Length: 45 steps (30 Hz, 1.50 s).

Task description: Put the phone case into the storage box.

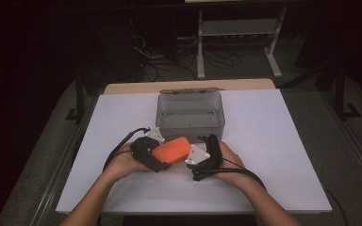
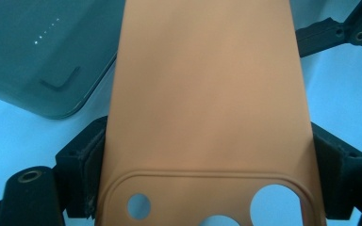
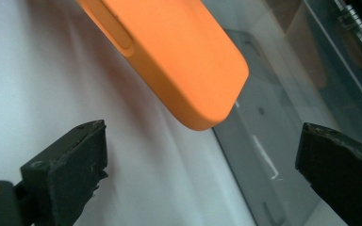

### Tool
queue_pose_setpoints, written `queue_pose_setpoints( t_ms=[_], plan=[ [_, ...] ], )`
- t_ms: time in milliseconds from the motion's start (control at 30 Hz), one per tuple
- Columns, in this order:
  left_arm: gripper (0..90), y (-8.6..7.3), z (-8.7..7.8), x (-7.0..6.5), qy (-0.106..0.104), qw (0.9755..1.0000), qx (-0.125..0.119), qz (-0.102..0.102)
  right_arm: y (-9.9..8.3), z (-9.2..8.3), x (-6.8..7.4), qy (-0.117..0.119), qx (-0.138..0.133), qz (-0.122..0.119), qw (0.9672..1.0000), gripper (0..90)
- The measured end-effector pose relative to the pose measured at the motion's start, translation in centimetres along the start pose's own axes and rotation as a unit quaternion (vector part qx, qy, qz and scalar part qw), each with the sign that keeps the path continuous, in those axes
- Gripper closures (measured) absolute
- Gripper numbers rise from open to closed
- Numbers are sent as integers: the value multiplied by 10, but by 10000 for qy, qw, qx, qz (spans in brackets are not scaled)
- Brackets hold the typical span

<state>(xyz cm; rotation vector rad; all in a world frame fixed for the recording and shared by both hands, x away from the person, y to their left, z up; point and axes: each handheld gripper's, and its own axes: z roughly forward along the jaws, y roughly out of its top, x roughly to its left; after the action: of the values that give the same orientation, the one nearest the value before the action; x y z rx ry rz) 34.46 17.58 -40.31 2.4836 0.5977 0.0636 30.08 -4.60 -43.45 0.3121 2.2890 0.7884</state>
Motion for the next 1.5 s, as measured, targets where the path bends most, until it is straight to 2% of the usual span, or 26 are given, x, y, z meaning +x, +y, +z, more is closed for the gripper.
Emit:
queue_pose_setpoints(
  t_ms=[400, 433, 767, 1033, 1267, 1500],
  plan=[
    [157, 1, -1, -1, 11, 10000, -20, 9, 1, -2, 4, -333, 19, -412, 9986, 24],
    [157, 1, -1, -2, 10, 10000, -19, 9, 2, -2, 4, -360, 45, -515, 9980, 25],
    [157, 2, -1, -2, 8, 10000, -20, 3, 4, -2, 9, -582, 88, -863, 9945, 24],
    [156, 3, 0, -2, 0, 10000, -37, -3, 5, -3, 13, -700, 97, -1017, 9923, 25],
    [156, 3, 0, -2, -3, 10000, 5, 44, 7, -3, 18, -800, 104, -1230, 9891, 25],
    [156, 4, 1, -3, 2, 10000, 25, 72, 8, -3, 23, -920, 107, -1514, 9841, 29]
  ],
)
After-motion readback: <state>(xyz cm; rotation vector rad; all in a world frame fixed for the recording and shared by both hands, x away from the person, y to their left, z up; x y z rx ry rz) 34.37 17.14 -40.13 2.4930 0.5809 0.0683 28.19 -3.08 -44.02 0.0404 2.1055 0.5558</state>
